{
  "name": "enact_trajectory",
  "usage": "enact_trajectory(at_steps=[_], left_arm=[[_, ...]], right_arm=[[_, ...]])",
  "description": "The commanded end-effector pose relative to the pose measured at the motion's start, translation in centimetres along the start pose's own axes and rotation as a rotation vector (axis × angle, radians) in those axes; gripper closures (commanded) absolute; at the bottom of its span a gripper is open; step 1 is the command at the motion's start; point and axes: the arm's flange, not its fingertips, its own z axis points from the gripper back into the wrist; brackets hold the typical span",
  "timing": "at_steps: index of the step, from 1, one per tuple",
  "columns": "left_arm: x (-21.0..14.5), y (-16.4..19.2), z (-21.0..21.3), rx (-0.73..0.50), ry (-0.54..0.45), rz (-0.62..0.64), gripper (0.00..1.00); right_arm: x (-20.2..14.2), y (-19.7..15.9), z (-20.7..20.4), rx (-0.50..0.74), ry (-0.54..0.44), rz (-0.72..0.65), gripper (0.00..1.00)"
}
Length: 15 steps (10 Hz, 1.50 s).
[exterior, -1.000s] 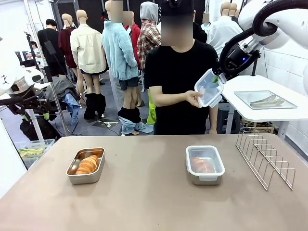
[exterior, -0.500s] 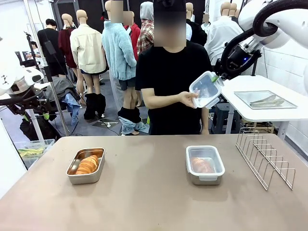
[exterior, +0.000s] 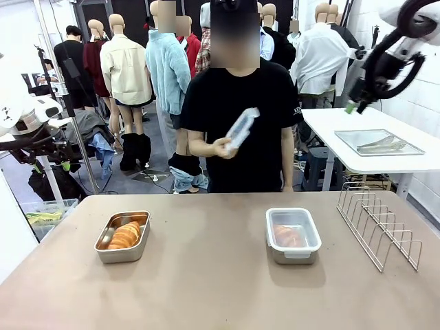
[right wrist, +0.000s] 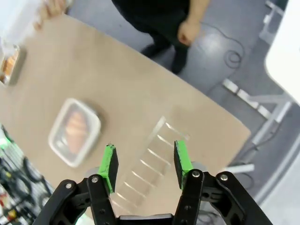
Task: Place the bread in airtight containers.
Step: Release when the human grabs the Airtight Container lid.
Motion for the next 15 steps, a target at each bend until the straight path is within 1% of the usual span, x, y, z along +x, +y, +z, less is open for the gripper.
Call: enact_trajectory(at_steps=[1, 2, 3, 4, 5, 7, 8, 9, 15], left_arm=[[0.0, 0.0, 0.2, 0.001, -0.004, 0.001, 0.25], [0.0, 0.0, 0.2, 0.001, -0.004, 0.001, 0.25], [0.0, 0.0, 0.2, 0.001, -0.004, 0.001, 0.25], [0.0, 0.0, 0.2, 0.001, -0.004, 0.001, 0.25], [0.0, 0.0, 0.2, 0.001, -0.004, 0.001, 0.25], [0.0, 0.0, 0.2, 0.001, -0.004, 0.001, 0.25], [0.0, 0.0, 0.2, 0.001, -0.004, 0.001, 0.25], [0.0, 0.0, 0.2, 0.001, -0.004, 0.001, 0.25], [0.0, 0.0, 0.2, 0.001, -0.004, 0.001, 0.25]], right_arm=[[-3.6, -0.4, -0.4, -0.121, 0.088, 0.163, 0.39], [-5.6, -0.4, -0.3, -0.172, 0.105, 0.282, 0.39], [-7.3, 0.4, -0.6, -0.209, 0.109, 0.378, 0.39], [-8.9, 1.7, -1.2, -0.191, 0.124, 0.506, 0.39], [-10.2, 2.8, -2.0, -0.213, 0.156, 0.560, 0.39], [-12.1, 3.9, -3.4, -0.202, 0.243, 0.684, 0.39], [-12.3, 3.9, -3.6, -0.174, 0.238, 0.681, 0.39], [-10.1, 3.1, -2.3, -0.174, 0.220, 0.629, 0.39], [-10.1, 3.1, -2.3, -0.174, 0.220, 0.629, 0.39]])
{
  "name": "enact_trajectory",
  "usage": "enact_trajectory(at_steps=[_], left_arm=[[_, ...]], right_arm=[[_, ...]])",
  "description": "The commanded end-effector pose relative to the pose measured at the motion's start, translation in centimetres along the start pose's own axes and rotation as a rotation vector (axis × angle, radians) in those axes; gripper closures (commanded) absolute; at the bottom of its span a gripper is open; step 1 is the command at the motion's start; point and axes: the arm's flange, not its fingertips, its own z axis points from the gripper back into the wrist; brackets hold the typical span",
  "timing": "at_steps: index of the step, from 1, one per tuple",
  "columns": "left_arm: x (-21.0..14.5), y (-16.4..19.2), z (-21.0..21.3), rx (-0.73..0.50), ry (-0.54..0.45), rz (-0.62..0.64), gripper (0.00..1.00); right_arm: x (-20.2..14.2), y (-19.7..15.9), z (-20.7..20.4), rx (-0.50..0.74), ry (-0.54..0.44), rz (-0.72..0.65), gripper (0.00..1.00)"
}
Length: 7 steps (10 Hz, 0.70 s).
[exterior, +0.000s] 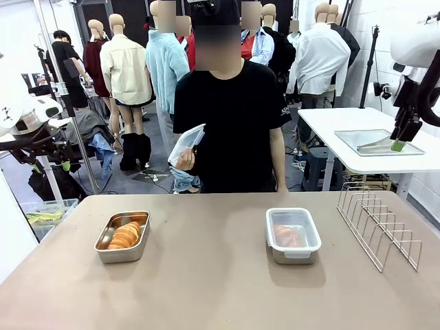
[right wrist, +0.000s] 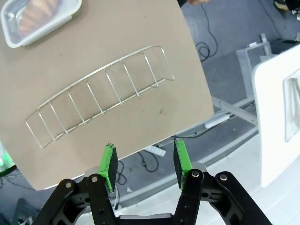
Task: Place the bread in airtight containers.
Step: Release when the human grabs the Airtight Container lid.
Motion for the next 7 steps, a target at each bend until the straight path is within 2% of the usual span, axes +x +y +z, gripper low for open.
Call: enact_trajectory(at_steps=[1, 7], left_arm=[[0.04, 0.04, 0.18, 0.001, -0.004, 0.001, 0.25], [0.04, 0.04, 0.18, 0.001, -0.004, 0.001, 0.25]], right_arm=[[0.40, -0.27, -0.05, 0.008, -0.001, -0.020, 0.39], [0.40, -0.27, -0.05, 0.008, -0.001, -0.020, 0.39]])
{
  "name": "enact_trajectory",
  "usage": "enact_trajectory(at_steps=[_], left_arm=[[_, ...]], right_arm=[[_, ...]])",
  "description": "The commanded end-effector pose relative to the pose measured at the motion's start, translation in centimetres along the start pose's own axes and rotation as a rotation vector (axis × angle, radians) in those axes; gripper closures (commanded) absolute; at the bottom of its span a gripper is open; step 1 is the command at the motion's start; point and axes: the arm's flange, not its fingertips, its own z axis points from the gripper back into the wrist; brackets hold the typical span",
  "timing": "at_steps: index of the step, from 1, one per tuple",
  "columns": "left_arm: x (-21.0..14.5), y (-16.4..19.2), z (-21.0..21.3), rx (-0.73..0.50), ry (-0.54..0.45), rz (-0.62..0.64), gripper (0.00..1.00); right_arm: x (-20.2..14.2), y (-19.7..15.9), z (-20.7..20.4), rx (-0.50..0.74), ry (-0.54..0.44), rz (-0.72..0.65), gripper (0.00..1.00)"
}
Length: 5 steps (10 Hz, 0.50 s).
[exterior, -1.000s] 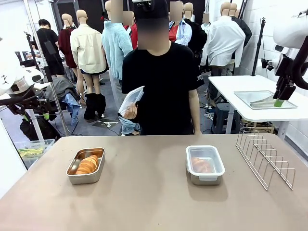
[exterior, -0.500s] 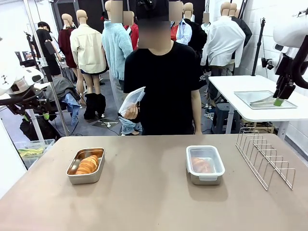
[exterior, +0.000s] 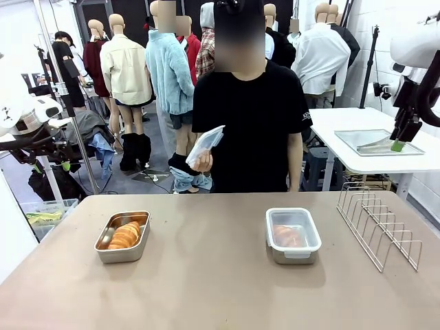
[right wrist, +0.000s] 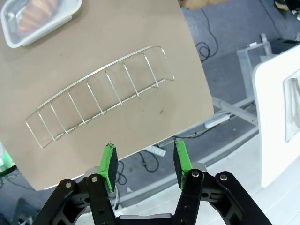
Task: Place the bread in airtight containers.
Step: Release when the human grabs the Airtight Container lid.
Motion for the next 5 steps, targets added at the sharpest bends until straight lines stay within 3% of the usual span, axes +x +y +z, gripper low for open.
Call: enact_trajectory(at_steps=[1, 5], left_arm=[[0.04, 0.04, 0.18, 0.001, -0.004, 0.001, 0.25], [0.04, 0.04, 0.18, 0.001, -0.004, 0.001, 0.25]], right_arm=[[0.38, -0.27, 0.01, 0.007, -0.001, -0.020, 0.39], [0.38, -0.27, 0.01, 0.007, -0.001, -0.020, 0.39]])
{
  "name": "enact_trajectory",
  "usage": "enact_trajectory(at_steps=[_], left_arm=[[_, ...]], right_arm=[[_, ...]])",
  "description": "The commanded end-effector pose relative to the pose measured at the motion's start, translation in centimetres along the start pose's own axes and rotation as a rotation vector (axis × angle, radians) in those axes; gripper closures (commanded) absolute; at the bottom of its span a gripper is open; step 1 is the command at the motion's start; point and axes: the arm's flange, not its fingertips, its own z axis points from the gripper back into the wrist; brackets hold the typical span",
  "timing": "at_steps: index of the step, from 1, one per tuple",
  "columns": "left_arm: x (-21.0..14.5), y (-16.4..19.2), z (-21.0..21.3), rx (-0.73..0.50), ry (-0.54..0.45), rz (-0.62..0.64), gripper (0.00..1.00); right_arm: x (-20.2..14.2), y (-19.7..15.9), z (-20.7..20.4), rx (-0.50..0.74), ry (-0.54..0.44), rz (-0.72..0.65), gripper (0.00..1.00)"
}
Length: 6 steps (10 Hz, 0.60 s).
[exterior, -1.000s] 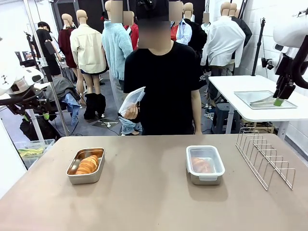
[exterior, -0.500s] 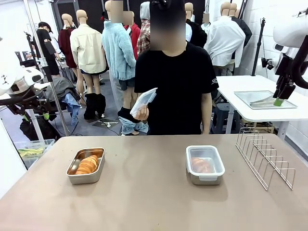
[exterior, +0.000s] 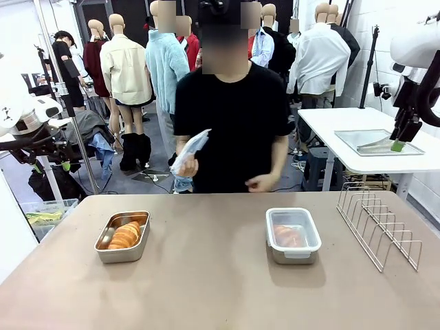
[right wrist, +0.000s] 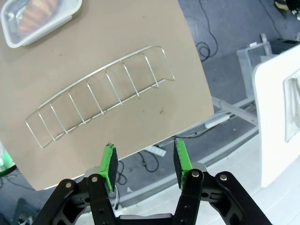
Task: Place the bread in airtight containers.
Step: Release when the human grabs the Airtight Container lid.
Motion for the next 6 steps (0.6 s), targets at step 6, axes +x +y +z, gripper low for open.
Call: enact_trajectory(at_steps=[6], left_arm=[[0.04, 0.04, 0.18, 0.001, -0.004, 0.001, 0.25]], right_arm=[[0.38, -0.27, 0.01, 0.007, -0.001, -0.020, 0.39]])
